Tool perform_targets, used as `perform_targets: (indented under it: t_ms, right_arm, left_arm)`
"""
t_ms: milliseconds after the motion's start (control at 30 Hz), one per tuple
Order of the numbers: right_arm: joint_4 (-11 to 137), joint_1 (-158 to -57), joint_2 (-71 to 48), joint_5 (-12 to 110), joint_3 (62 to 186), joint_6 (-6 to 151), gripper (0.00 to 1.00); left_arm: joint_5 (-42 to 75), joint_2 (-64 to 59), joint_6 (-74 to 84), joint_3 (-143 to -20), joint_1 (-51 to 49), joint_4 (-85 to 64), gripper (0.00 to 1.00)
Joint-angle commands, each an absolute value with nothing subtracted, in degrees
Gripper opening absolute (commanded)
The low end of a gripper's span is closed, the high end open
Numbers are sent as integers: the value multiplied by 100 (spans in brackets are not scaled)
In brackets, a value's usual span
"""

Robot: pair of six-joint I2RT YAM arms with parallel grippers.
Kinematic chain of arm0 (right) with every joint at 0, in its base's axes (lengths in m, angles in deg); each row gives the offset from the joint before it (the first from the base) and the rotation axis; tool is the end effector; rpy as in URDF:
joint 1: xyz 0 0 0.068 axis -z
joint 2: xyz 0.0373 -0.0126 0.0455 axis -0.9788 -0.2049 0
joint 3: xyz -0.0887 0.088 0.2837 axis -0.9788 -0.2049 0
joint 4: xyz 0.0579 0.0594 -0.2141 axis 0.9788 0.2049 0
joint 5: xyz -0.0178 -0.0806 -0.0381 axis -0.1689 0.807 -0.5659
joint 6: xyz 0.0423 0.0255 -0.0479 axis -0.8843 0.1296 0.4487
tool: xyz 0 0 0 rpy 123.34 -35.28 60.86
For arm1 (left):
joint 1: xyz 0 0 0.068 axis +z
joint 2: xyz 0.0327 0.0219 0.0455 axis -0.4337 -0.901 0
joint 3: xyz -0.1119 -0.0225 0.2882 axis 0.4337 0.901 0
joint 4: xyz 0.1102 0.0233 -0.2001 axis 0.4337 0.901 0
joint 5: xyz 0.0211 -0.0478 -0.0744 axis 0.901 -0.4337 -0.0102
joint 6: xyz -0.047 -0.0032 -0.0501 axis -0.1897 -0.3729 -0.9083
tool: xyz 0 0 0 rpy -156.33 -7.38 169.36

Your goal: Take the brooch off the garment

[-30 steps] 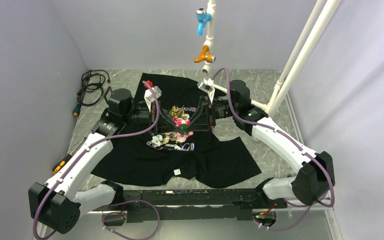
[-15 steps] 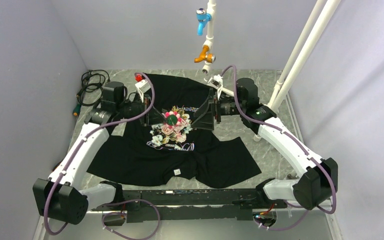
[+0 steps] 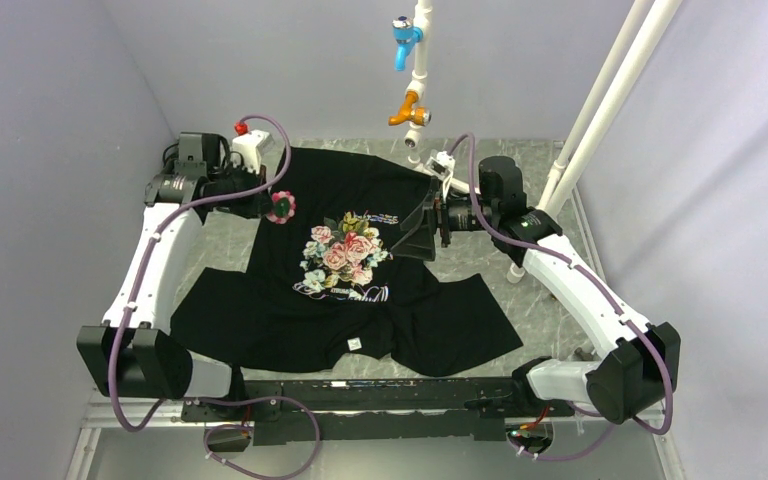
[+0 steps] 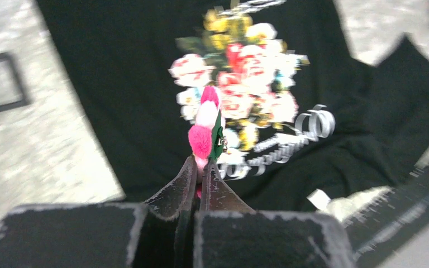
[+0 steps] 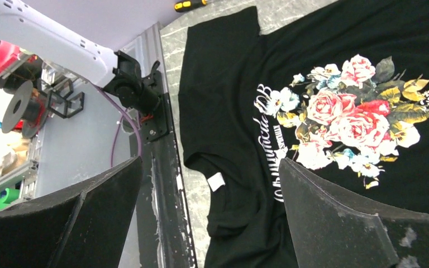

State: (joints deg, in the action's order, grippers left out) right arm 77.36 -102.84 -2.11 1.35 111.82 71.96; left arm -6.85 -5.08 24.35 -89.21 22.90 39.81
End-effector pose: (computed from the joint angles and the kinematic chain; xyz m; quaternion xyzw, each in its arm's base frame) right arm 0.1991 0.1420 0.3880 -0.3638 0.6918 0.5097 0.3594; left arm 0.2452 -0.0412 0.3892 0.1839 0.8798 -0.2364 0.3692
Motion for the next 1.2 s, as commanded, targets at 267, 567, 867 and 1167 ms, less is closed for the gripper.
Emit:
perform_targets:
  t_ms: [267,567,867,1167]
  right_arm:
    - [8259,-10200,-100,340,11409,8074,95]
    - [8513,-10156,-78,466,11357,8345,96]
    - [8672,-10116,-77,551,11346,8487,96]
    - [8706,-10062,-131,548,11330,8516,96]
  left_arm:
    - [4000,-1700,3362,-9736,2228,3444,0]
    - [5152,-2739,4070,-9803,1974,2480,0]
    - [5645,-3760,4580,-10038,1964,1879,0]
    - [5960,-4498,5031,-10312,1964,1328,0]
